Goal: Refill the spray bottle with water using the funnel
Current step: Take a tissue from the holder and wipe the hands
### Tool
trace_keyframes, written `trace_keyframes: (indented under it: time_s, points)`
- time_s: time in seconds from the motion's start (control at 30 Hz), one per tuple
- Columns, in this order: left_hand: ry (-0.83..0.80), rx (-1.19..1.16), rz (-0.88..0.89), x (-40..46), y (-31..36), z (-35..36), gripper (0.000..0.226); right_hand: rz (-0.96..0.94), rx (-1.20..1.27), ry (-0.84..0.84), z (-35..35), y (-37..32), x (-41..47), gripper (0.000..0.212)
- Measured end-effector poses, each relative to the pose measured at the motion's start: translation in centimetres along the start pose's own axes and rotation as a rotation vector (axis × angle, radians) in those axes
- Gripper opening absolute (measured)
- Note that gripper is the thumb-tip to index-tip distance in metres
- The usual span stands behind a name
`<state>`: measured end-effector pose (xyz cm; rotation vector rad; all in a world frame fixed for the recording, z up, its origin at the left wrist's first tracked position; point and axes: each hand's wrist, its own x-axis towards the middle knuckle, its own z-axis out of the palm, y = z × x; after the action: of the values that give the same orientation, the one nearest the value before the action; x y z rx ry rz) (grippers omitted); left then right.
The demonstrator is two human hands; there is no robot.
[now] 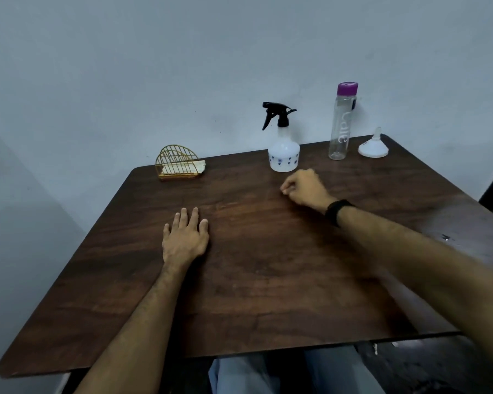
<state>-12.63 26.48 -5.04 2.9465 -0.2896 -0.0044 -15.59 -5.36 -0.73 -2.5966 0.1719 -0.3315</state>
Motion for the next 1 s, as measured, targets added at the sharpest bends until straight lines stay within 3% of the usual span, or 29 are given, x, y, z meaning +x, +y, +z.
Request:
trace_keyframes:
  time_s: [0.17,0.43,0.53,0.67,0.8,0.9,1.0]
  points:
    - [-0.015,0.003,-0.019,0.4,0.2,0.3,0.062,0.095,-0.076,0.054,-3.0,4.7,-4.1,0.015]
    - [-0.010,0.012,-0.013,0.3,-0.1,0.2,0.062,-0.292,0.043,-0.093,2.7,-3.9,-10.6,0.010]
    - [-0.008,0.015,0.002,0.3,-0.3,0.0,0.062,-0.236,0.045,-0.058,2.3,-2.9,-8.1,0.014]
    - [-0.026,0.016,-0.009,0.5,-0.4,0.1,0.062,-0.014,-0.032,0.040,-2.2,3.4,-6.2,0.022]
    - [-0.005,0.016,-0.012,0.5,-0.3,0.4,0.062,0.138,-0.080,0.111,-6.1,8.6,-8.4,0.015]
    - [0.009,0.025,-0.012,0.4,-0.1,0.6,0.062,0.143,-0.056,0.137,-5.5,7.8,-11.1,0.018]
    - [0.014,0.028,-0.013,0.4,0.1,0.5,0.062,-0.001,0.007,0.115,-3.0,3.8,-13.2,0.020]
